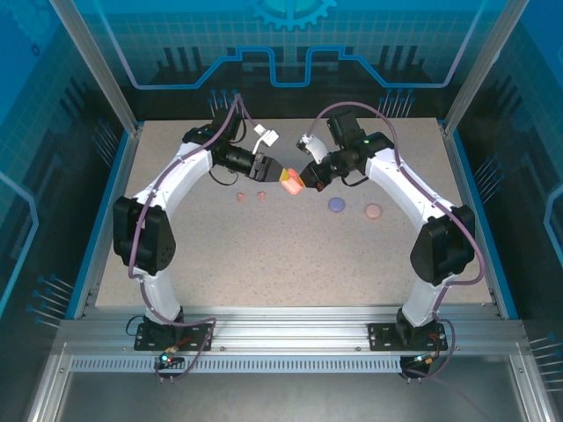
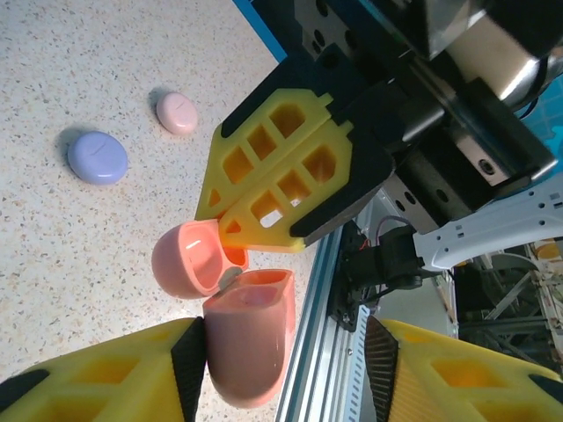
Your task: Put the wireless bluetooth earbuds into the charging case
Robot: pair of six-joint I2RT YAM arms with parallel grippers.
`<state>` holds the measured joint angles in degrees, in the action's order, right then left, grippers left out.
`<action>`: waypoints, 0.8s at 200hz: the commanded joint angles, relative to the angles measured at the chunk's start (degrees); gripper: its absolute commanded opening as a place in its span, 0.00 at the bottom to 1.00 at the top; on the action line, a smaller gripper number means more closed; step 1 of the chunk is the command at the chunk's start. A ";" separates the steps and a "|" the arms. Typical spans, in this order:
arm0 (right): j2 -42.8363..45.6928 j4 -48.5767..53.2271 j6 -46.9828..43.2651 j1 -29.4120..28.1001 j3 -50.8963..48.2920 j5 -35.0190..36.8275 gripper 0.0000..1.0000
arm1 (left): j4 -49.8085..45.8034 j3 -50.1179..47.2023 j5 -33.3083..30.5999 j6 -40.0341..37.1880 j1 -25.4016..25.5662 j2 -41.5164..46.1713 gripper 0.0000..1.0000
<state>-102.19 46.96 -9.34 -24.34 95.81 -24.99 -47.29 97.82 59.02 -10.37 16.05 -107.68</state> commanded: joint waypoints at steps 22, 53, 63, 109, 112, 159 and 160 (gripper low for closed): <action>-1.08 0.88 -0.95 0.10 2.03 -1.72 0.00 | -5.09 2.13 2.76 -3.61 0.82 -2.14 0.52; -1.21 0.63 -0.76 0.08 2.22 -1.90 0.00 | -5.70 2.72 3.02 -3.98 0.82 -2.99 0.48; -1.29 0.60 -0.76 0.08 2.32 -1.75 0.00 | -5.78 2.76 3.08 -4.23 0.82 -3.15 0.46; -1.34 0.33 -0.50 0.08 2.38 -1.79 0.00 | -5.80 2.99 3.10 -4.15 0.91 -3.90 0.41; -1.34 0.35 -0.50 0.08 2.40 -1.88 0.00 | -5.82 2.98 3.11 -4.14 0.91 -4.01 0.41; -1.59 0.26 -0.32 -0.01 2.55 -1.73 0.00 | -6.01 3.33 3.02 -4.36 1.08 -4.65 0.38; -1.60 0.29 -0.32 -0.01 2.65 -1.70 0.00 | -5.95 3.29 3.02 -4.36 1.08 -4.65 0.37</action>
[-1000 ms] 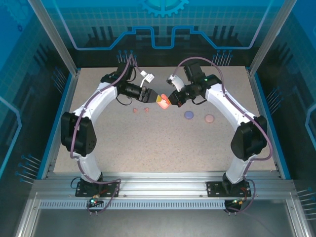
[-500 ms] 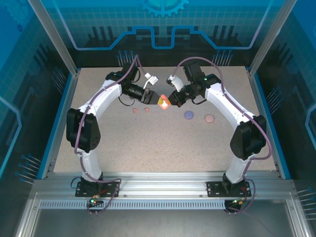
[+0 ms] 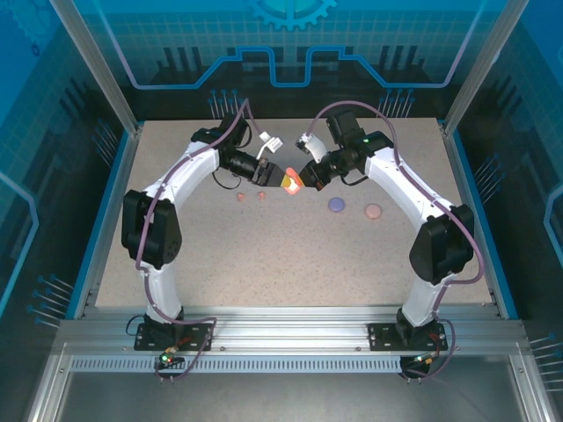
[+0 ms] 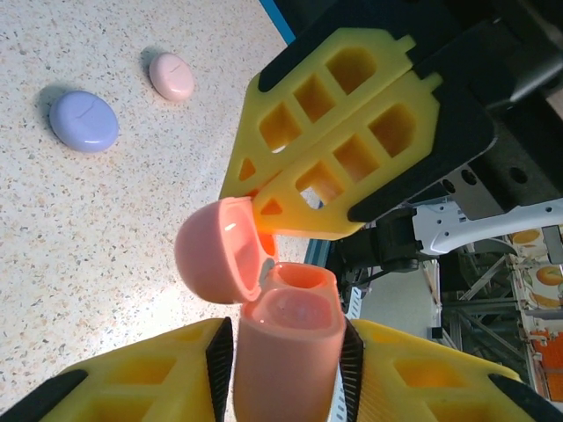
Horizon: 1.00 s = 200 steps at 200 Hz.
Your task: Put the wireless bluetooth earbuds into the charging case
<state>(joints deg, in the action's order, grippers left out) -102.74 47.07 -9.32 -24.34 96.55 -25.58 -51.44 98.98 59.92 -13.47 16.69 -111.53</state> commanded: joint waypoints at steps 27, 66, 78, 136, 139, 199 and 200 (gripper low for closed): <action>-1.10 0.14 -0.35 -0.09 1.83 -0.92 0.00 | -1.64 2.35 2.00 -1.09 0.50 -1.06 0.35; -1.12 0.19 -0.35 -0.12 1.84 -0.65 0.00 | -1.05 2.32 1.93 -0.72 0.53 -1.15 0.21; -1.02 0.07 -0.20 -0.18 1.95 -0.46 0.00 | -0.95 2.33 2.04 -0.70 0.54 -1.15 0.15; 2.96 -3.12 6.91 3.96 2.47 -1.08 0.49 | 4.78 -1.65 -0.04 2.53 0.11 1.23 0.00; 3.45 -3.45 7.55 4.40 2.28 -1.44 0.51 | 6.10 -2.39 -0.33 3.09 -0.04 1.83 0.00; 11.50 -9.28 22.53 9.20 -6.29 -1.75 0.69 | 36.76 -24.09 -10.96 18.17 -4.00 17.71 0.00; 11.51 -9.28 22.83 9.21 -6.38 -1.66 0.69 | 37.24 -24.44 -11.31 18.41 -4.06 18.03 0.00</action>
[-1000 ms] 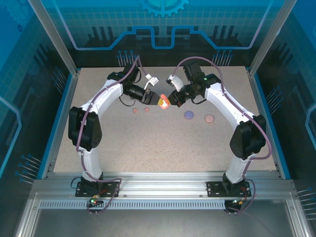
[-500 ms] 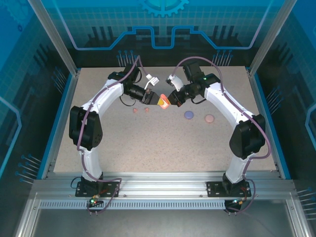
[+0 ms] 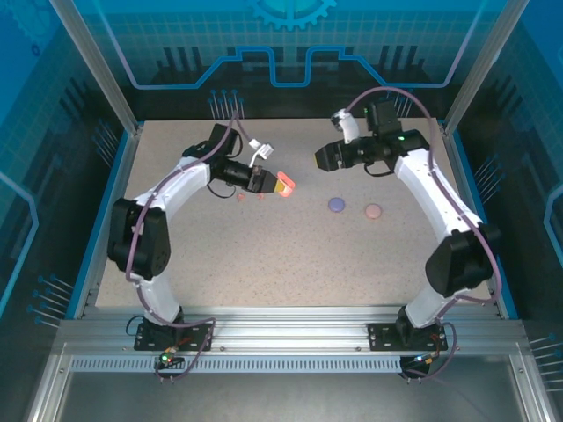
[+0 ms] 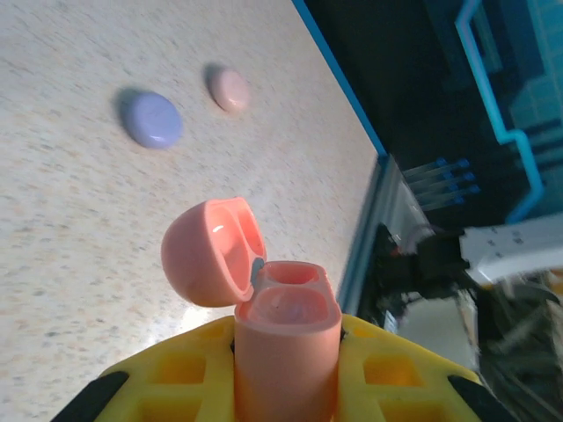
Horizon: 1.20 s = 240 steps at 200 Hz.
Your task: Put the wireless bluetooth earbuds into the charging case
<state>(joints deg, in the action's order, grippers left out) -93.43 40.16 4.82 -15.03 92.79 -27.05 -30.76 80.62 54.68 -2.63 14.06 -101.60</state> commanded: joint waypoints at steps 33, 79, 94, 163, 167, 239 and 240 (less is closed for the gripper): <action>1.20 -3.50 15.90 -2.69 -6.05 4.67 0.72 | 34.23 -18.38 -16.89 13.50 -2.24 18.29 0.00; -4.98 -4.76 24.81 -9.92 -5.04 13.77 0.73 | 60.99 -36.25 -37.68 16.85 -2.24 31.32 0.00; -8.29 -4.02 27.37 -12.81 -2.42 16.95 0.73 | 66.17 -39.79 -44.45 17.14 -2.20 33.96 0.00; -28.69 0.96 32.71 -24.29 17.50 28.62 0.70 | 67.06 -40.31 -60.91 20.63 -2.20 38.10 0.00; -29.81 0.93 32.72 -24.80 18.61 29.22 0.70 | 67.11 -40.28 -61.70 20.63 -2.20 38.26 0.00; -48.36 -0.66 34.04 -30.48 36.67 35.66 0.65 | 65.94 -38.89 -65.76 20.21 -2.35 41.61 0.00; -48.57 -0.63 34.04 -30.53 36.93 35.75 0.65 | 65.93 -38.84 -65.75 20.26 -2.32 41.68 0.00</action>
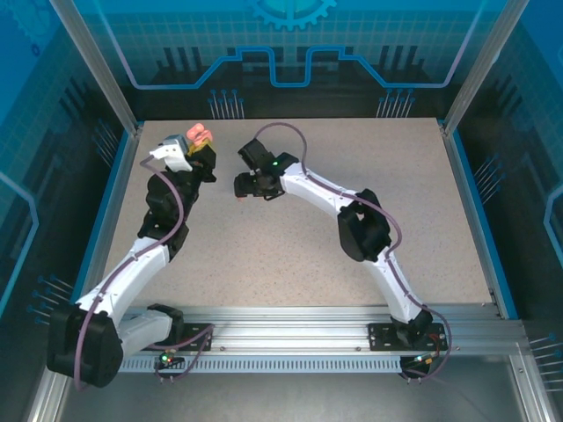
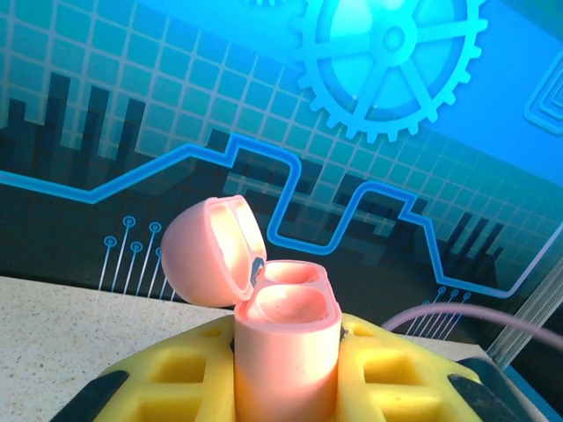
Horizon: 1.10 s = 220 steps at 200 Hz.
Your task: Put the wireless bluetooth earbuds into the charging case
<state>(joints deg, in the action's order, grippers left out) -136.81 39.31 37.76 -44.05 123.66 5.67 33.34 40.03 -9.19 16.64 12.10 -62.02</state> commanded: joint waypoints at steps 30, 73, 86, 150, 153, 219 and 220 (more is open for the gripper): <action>-12.18 5.47 2.01 -3.75 16.70 8.79 0.63 | 1.04 1.89 -1.31 1.13 -0.30 3.12 0.00; -16.15 7.38 5.96 -5.38 21.04 17.43 0.61 | -0.03 1.76 -0.91 1.46 -0.37 4.17 0.00; -16.90 7.26 7.17 -5.51 21.45 18.21 0.60 | -0.12 1.52 -0.92 1.46 -0.35 4.57 0.00; -21.81 7.37 7.98 -5.61 28.48 17.73 0.52 | 0.06 0.79 0.04 1.29 -0.27 5.41 0.00; -21.90 7.35 8.06 -5.61 28.44 17.77 0.52 | 0.09 0.75 0.05 1.29 -0.31 5.48 0.00; -23.42 8.02 12.07 -4.99 28.53 17.58 0.49 | 0.75 0.20 0.52 1.86 -0.31 5.54 0.00; -23.42 8.00 12.12 -4.95 28.59 17.56 0.49 | 0.76 0.21 0.51 1.88 -0.32 5.52 0.00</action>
<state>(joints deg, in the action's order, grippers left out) -158.01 46.35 47.42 -49.45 149.95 22.68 32.40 40.03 -9.21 18.02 12.10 -57.54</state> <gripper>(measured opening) 0.489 0.221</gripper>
